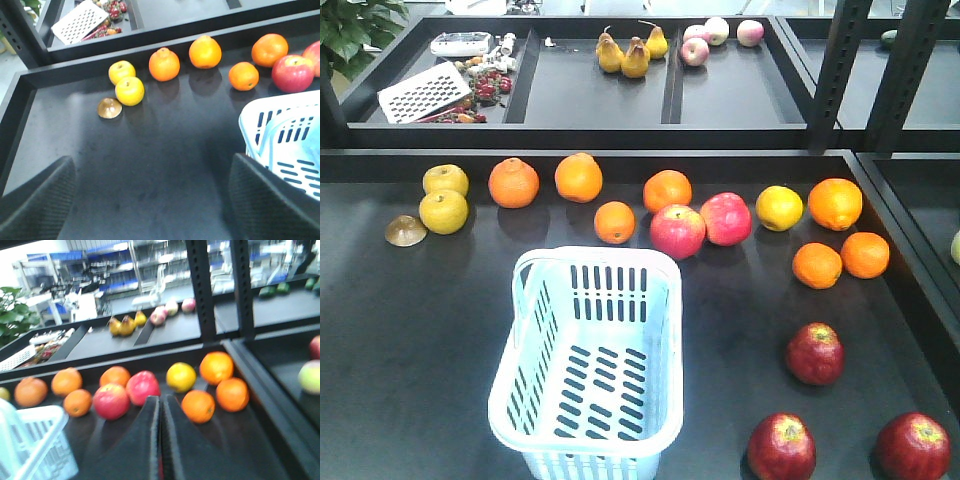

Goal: Pick three apples into basket with both arms
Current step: 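Reach the right gripper down and grasp the nearest red apple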

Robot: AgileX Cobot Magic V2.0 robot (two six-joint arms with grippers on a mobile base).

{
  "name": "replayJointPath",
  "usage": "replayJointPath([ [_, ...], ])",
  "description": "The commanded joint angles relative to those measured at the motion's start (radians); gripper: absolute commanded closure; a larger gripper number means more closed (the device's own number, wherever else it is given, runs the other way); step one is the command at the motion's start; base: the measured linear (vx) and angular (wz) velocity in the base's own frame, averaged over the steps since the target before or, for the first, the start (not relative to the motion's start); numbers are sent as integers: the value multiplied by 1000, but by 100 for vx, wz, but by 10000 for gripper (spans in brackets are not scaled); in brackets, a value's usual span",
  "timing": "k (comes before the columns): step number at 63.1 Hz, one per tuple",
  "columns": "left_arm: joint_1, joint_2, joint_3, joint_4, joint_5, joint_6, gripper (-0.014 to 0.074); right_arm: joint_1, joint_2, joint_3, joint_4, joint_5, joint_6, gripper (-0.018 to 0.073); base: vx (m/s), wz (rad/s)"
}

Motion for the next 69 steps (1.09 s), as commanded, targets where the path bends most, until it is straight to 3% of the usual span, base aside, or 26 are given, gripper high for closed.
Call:
replayJointPath([
  [1,0,-7,-24,9,-49,-10,11,-5,123,-150,24,112,-15,568,0,0],
  [8,0,-7,-24,9,-35,-10,11,-5,287,-303,24,348,-63,568,0,0],
  [16,0,-7,-24,9,-24,-10,11,-5,448,-431,24,514,-128,568,0,0],
  [27,0,-7,-24,9,-24,-10,11,-5,577,-473,26,539,-146,567,0,0],
  [38,0,-7,-24,9,-24,-10,11,-5,643,-473,44,576,-234,517,0,0],
  [46,0,-7,-24,9,-24,-10,11,-5,659,-473,89,594,-243,392,0,0],
  [62,0,-7,-24,9,-24,-10,11,-5,660,-473,99,612,-264,-20,0,0],
  [69,0,-7,-24,9,-24,-10,11,-4,692,-473,116,617,-322,-127,0,0],
])
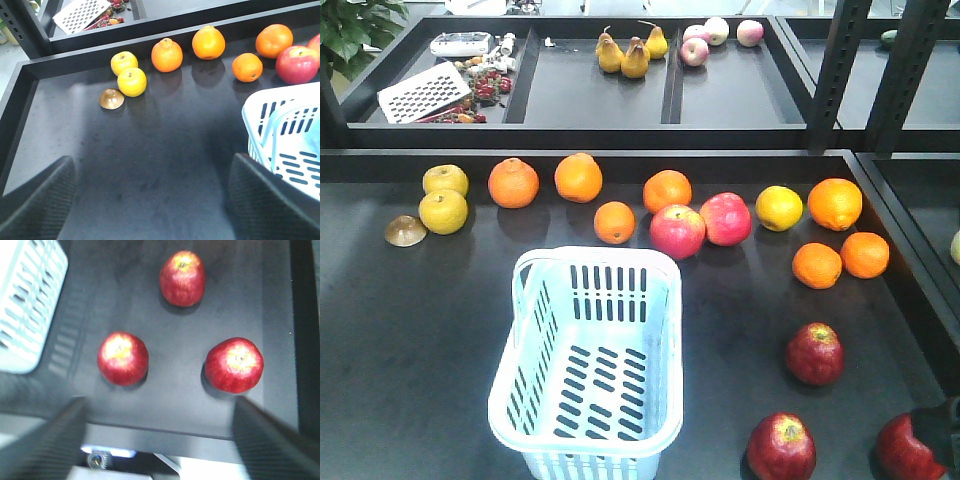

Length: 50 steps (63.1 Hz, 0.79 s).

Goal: Pick three apples into basket with both arms
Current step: 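Reach the right gripper down and grasp the nearest red apple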

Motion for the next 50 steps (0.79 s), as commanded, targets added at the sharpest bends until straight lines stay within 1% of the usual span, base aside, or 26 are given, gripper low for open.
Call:
replayJointPath([
  [1,0,-1,-24,9,-53,-10,11,-4,33,-32,33,-32,-56,-134,0,0],
  [4,0,-1,-24,9,-53,-10,11,-4,61,-32,65,-33,-87,-150,0,0],
  [18,0,-1,-24,9,-53,-10,11,-4,261,-32,219,-89,-233,-141,0,0],
  [26,0,-1,-24,9,-53,-10,11,-1,373,-33,260,-144,-262,-133,0,0],
  [30,0,-1,-24,9,-53,-10,11,25,431,-33,252,-174,-265,-130,0,0],
  [36,0,-1,-24,9,-53,-10,11,105,512,-34,235,-224,-263,-129,0,0],
  [40,0,-1,-24,9,-53,-10,11,162,565,-48,214,-252,-234,-129,0,0],
  [45,0,-1,-24,9,-53,-10,11,210,616,-75,160,-288,-179,-127,0,0],
  [50,0,-1,-24,9,-53,-10,11,252,679,-114,73,-328,-115,-127,0,0],
])
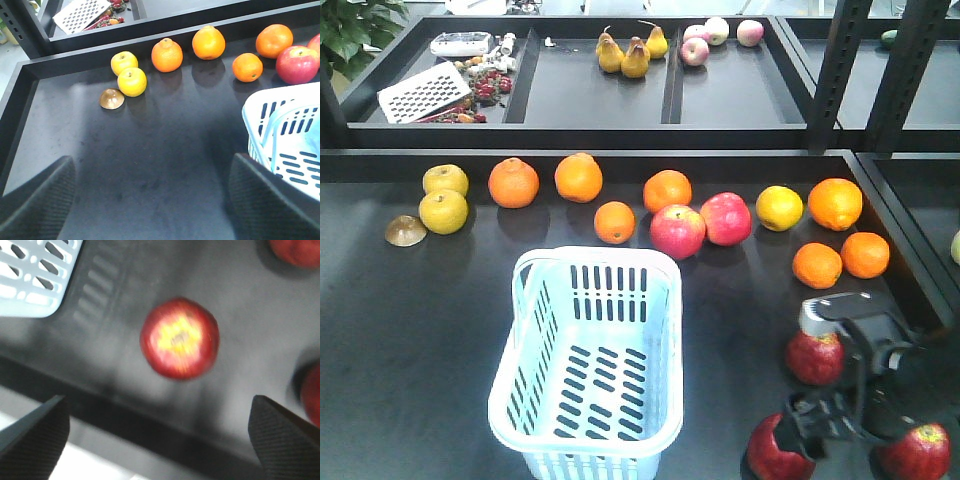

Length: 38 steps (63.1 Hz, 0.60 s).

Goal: Pick three apples into basket with both arms
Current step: 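Reach the right gripper down and grasp the nearest red apple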

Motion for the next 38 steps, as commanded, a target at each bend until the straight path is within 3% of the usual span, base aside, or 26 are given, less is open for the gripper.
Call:
replayJointPath([
  [1,0,-1,-24,9,-54,-10,11,40,48,-64,-94,-78,75,-127,0,0],
  [11,0,-1,-24,9,-54,-10,11,58,181,-127,-224,-81,197,-124,0,0],
  [38,0,-1,-24,9,-54,-10,11,58,446,-186,-103,-128,150,-99,0,0],
])
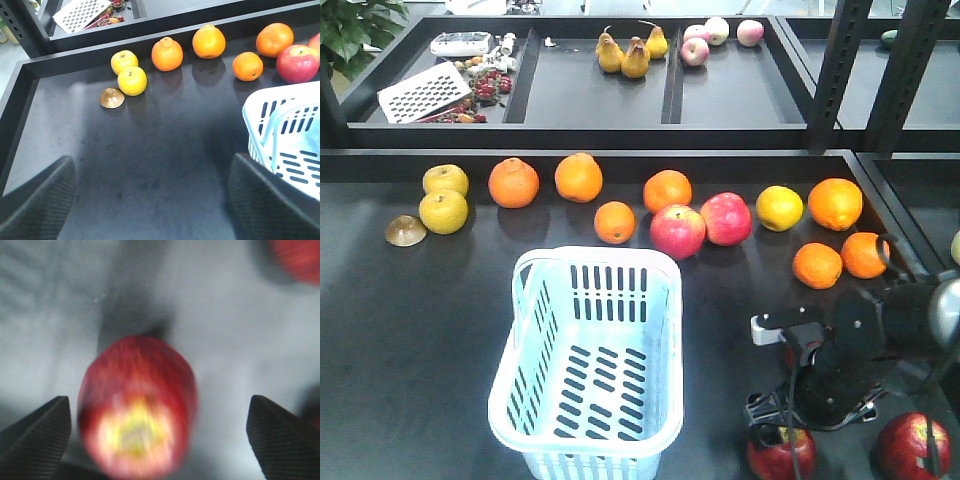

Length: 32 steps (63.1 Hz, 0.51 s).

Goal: Pick three apples into basket with both arms
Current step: 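Reach the right gripper down and grasp the nearest red apple, then carry the apple over the basket and open the right gripper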

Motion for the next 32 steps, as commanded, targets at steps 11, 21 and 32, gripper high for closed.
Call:
replayJointPath([
  [11,0,-1,-24,9,-58,-10,11,0,49,-23,61,-30,-36,-69,0,0],
  [21,0,-1,-24,9,-58,-10,11,0,75,-23,67,-37,-35,39,0,0],
  [32,0,-1,-24,9,-58,-10,11,0,60,-23,68,-26,-35,247,0,0],
])
